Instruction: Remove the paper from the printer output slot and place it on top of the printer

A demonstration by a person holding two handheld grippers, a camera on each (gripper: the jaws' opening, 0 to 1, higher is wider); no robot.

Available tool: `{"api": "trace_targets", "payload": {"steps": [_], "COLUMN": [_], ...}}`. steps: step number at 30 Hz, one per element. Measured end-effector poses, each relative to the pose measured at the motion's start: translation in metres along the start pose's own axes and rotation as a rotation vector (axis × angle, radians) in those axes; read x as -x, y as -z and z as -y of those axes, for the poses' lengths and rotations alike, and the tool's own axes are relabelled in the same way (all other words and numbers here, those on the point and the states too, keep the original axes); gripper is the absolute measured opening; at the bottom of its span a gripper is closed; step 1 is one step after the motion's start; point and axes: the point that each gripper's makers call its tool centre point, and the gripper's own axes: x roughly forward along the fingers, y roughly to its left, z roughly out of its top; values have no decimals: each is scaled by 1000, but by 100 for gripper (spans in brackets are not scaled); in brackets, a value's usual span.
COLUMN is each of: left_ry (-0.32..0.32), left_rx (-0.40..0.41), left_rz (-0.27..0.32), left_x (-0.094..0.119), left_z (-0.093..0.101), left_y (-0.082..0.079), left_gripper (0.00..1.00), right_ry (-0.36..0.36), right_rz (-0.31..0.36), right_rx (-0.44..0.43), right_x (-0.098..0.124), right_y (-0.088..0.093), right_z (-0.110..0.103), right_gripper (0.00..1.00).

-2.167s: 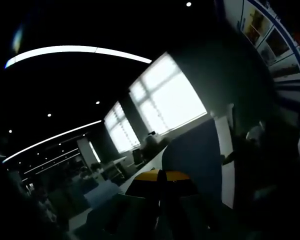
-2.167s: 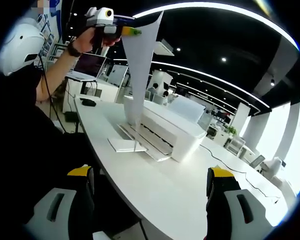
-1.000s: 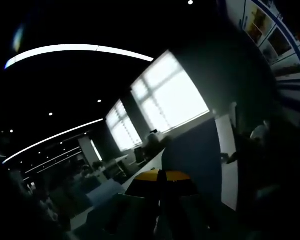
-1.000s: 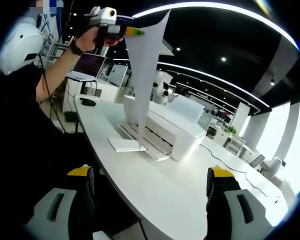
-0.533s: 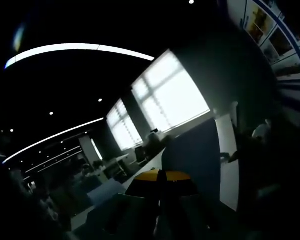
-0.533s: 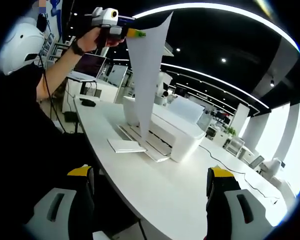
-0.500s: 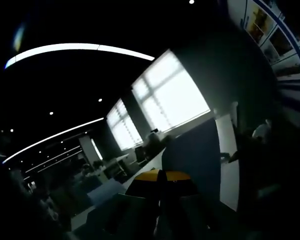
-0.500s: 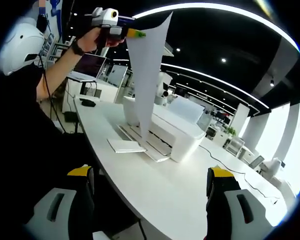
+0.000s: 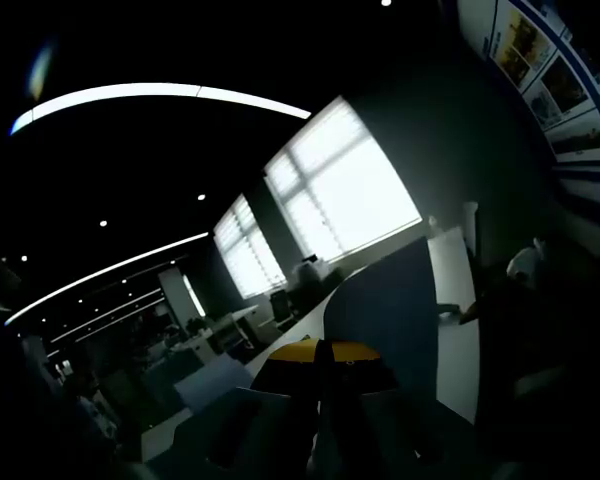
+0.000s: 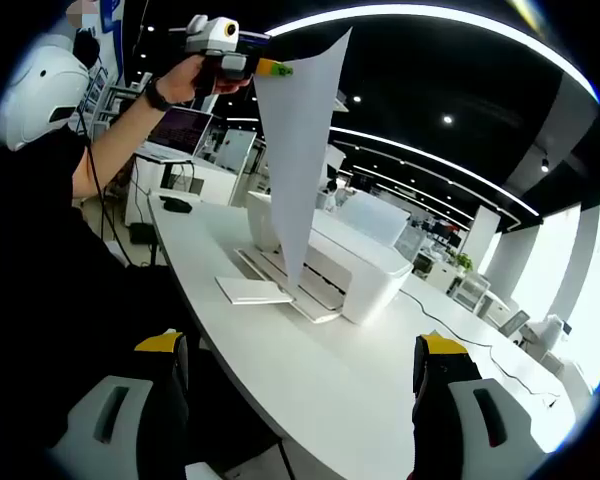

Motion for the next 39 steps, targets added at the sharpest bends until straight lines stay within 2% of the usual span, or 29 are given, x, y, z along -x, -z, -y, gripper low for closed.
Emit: {"api": "trace_targets", "payload": {"steps": [39], "left_ry": [7], "left_rx": [4], "left_rz": [-5], "left_x": [-3], "left_z": [1], "left_y": [1], "left_gripper": [6], "right_ry": [-1], "right_rz": [-2], "right_rx": [3], "right_x": [0], "right_y": [1], "right_z": [0], "right_gripper": [88]}}
